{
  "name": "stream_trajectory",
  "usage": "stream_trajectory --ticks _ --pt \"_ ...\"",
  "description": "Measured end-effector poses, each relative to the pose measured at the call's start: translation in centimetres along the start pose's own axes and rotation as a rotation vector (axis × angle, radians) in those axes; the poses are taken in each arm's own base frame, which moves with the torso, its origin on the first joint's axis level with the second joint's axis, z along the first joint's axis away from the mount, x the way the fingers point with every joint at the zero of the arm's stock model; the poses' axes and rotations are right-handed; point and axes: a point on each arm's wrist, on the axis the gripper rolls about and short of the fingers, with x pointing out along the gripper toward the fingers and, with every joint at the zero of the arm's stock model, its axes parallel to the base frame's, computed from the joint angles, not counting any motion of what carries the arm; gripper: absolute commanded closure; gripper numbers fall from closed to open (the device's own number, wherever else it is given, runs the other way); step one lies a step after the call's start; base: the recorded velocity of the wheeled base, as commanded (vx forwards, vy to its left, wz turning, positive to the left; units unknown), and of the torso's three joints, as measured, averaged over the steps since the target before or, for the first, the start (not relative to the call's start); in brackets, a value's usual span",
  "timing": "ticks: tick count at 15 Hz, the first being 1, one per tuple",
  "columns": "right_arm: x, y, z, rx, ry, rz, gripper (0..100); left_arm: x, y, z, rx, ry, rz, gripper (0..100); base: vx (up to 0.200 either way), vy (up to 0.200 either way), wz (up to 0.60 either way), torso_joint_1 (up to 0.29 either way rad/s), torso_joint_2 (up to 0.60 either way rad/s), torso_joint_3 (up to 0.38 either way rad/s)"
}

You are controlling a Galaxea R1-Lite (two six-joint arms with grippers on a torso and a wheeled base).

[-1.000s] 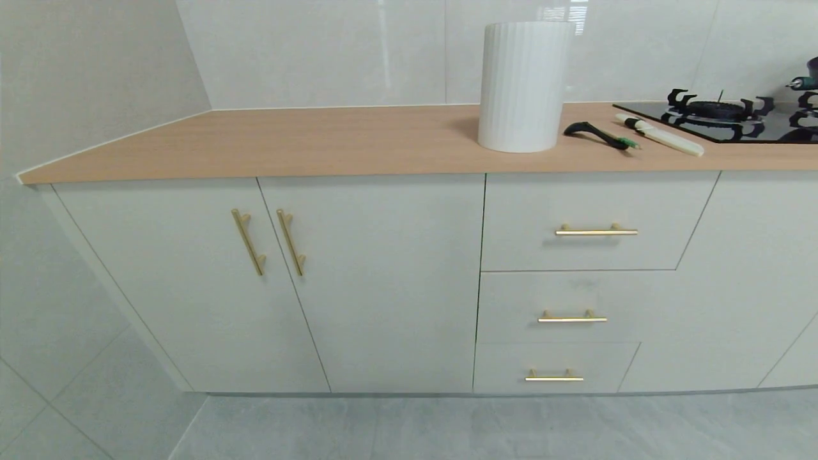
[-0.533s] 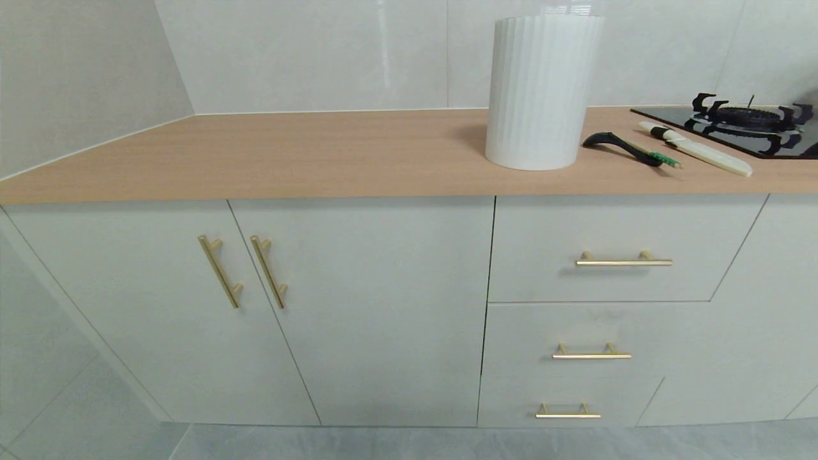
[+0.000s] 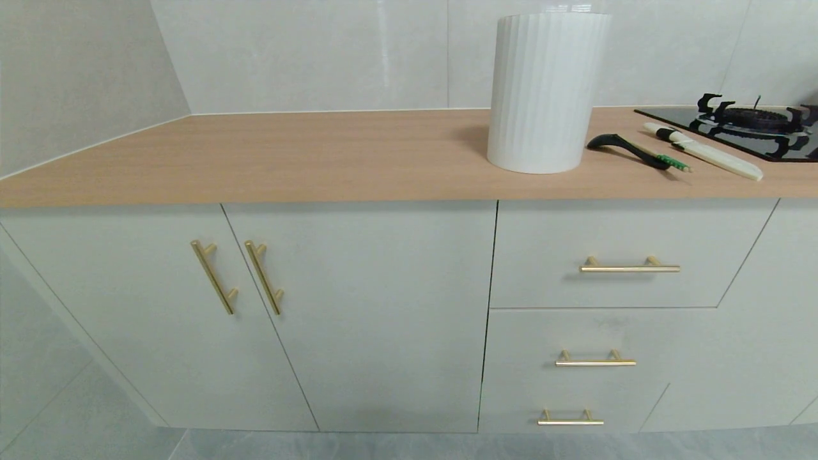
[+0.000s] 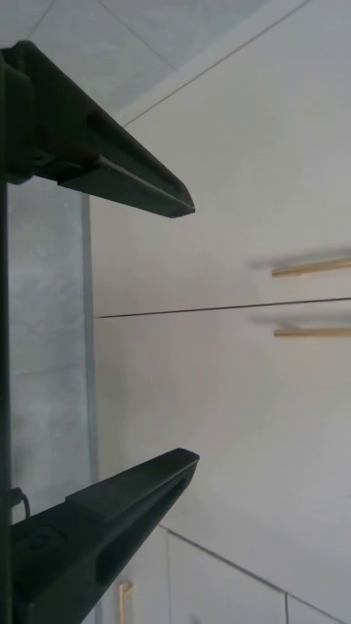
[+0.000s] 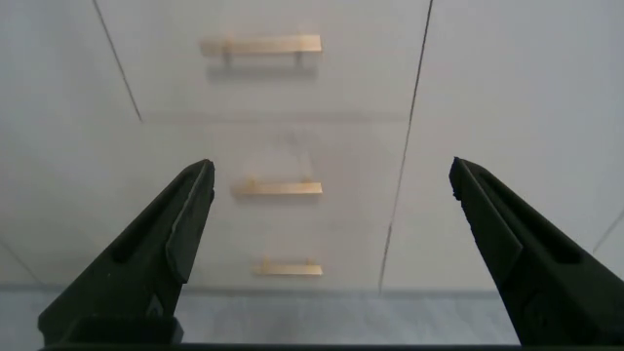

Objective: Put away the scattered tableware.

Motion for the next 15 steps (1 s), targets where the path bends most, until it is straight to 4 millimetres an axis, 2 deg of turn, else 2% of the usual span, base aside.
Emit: stream_trajectory --ticks 1,3,5,7,9,12,15 --pt "0.4 0.0 1.4 0.001 0.023 0.010 0 0.0 0.0 0.0 0.000 0.000 0.000 0 0.000 0.000 0.00 0.000 0.00 0.000" --pt "2.8 0.0 4.0 -0.004 0.149 0.027 0 0.0 0.0 0.0 -0.001 0.000 0.000 0 0.000 0.000 0.00 0.000 0.00 0.000" --pt "6.7 0.2 5.4 -0.009 0.325 0.047 0 0.0 0.0 0.0 0.000 0.000 0.000 0 0.000 0.000 0.00 0.000 0.00 0.000" --pt "11.4 0.5 5.4 -0.007 0.508 0.086 0 0.0 0.0 0.0 -0.001 0.000 0.000 0 0.000 0.000 0.00 0.000 0.00 0.000" --pt "15.9 0.8 4.1 0.001 0.658 0.117 0 0.0 0.0 0.0 0.000 0.000 0.000 0 0.000 0.000 0.00 0.000 0.00 0.000" --pt "22.5 1.3 0.6 0.007 0.776 0.141 0 0.0 0.0 0.0 -0.001 0.001 0.000 0 0.000 0.000 0.00 0.000 0.00 0.000" --pt "27.2 1.6 -3.5 0.009 0.814 0.147 0 0.0 0.0 0.0 -0.001 0.001 0.000 0 0.000 0.000 0.00 0.000 0.00 0.000"
